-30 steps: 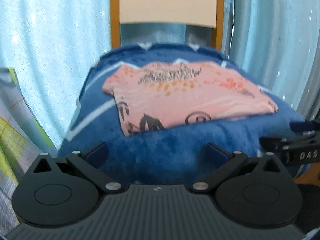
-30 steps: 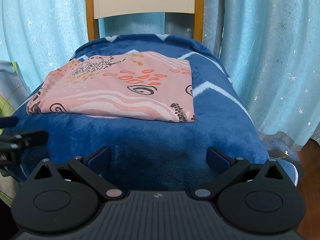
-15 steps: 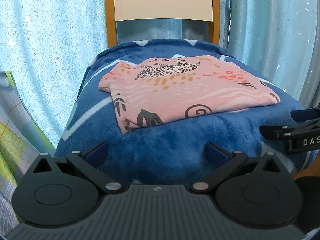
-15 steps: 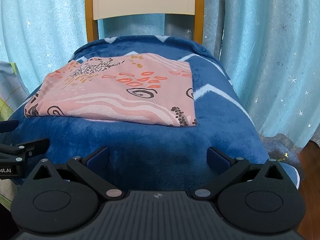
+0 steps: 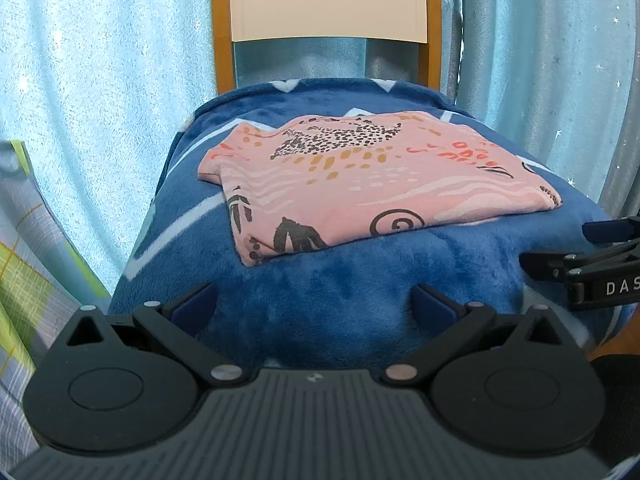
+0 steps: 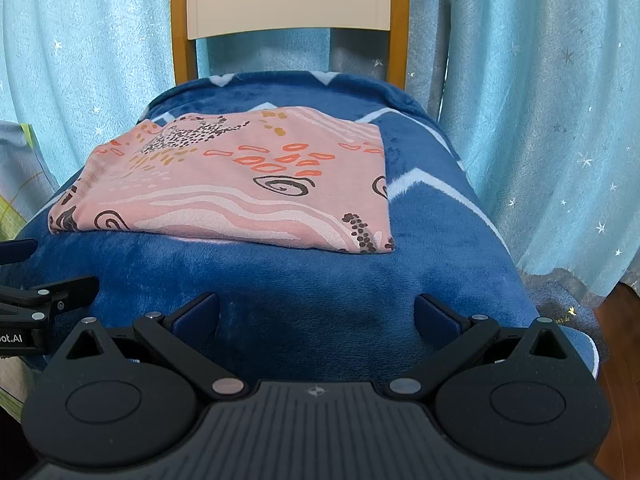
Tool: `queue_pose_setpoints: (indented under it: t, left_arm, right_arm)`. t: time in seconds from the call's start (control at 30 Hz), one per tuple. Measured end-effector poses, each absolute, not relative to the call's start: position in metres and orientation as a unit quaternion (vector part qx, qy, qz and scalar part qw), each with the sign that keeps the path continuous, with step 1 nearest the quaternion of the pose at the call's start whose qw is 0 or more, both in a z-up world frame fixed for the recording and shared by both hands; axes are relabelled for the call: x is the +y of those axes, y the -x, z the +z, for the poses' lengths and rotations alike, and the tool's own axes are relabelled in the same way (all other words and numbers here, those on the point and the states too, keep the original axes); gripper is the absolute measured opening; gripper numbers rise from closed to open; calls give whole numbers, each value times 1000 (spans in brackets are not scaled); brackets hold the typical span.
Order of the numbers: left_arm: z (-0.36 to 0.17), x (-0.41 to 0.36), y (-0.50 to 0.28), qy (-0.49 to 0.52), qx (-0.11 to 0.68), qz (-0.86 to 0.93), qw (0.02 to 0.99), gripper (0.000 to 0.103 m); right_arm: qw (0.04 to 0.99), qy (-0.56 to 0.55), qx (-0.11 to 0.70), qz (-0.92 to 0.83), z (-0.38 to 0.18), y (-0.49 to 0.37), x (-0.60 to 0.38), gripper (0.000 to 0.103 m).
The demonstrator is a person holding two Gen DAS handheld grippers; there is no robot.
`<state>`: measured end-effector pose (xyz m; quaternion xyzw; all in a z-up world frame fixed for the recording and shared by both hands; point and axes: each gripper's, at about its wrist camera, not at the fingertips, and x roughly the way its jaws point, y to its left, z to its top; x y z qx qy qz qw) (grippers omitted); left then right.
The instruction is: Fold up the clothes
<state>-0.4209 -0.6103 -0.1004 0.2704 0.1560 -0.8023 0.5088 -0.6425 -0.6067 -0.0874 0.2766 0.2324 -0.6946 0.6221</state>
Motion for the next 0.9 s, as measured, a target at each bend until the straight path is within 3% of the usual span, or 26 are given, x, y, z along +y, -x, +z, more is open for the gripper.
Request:
queue_pose_setpoints:
  t: [0.9]
  left_arm:
    - [-100,-613,423,-267,156,-801,512,103]
  right_arm:
    - [624,-273,233,-694,-88,642,-607,103]
